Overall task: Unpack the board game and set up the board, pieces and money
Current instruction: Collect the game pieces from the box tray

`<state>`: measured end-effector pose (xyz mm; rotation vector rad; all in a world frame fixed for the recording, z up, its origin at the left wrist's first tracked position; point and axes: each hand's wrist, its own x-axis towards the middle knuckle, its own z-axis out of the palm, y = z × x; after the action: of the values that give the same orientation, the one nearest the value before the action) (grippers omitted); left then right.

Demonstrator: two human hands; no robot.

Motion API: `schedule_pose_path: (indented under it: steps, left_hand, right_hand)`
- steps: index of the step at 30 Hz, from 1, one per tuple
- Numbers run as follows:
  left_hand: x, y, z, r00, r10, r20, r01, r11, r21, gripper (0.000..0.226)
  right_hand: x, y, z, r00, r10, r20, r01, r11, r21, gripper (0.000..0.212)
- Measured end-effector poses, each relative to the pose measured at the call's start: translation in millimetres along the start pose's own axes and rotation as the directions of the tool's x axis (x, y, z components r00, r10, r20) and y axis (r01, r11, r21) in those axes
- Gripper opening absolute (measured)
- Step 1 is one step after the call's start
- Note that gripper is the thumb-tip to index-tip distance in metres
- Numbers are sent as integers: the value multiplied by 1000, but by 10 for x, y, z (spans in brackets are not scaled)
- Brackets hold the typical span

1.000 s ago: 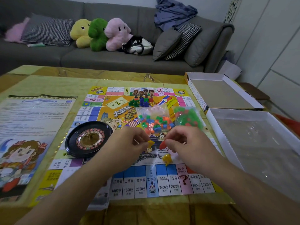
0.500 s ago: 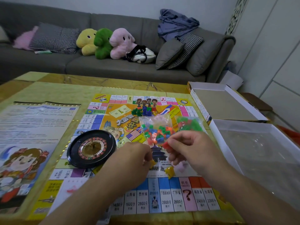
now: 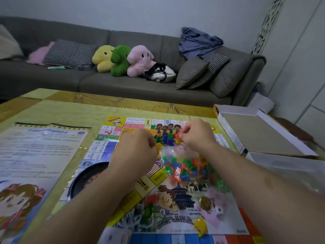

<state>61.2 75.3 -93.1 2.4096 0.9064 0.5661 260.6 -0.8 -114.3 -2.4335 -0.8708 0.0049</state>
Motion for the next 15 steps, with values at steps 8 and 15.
schedule_pose_path:
  steps: [8,15]
  left_hand:
    - [554,-262,329,997,-62,48,53,983,178,13]
    - [510,-297,341,992,-84,98,62,976,208,26]
  right_hand:
    - [14,113,36,1000,12,16,-12,1000,-25,20]
    - [-818,31,-655,957,-220,190,217,976,35,28]
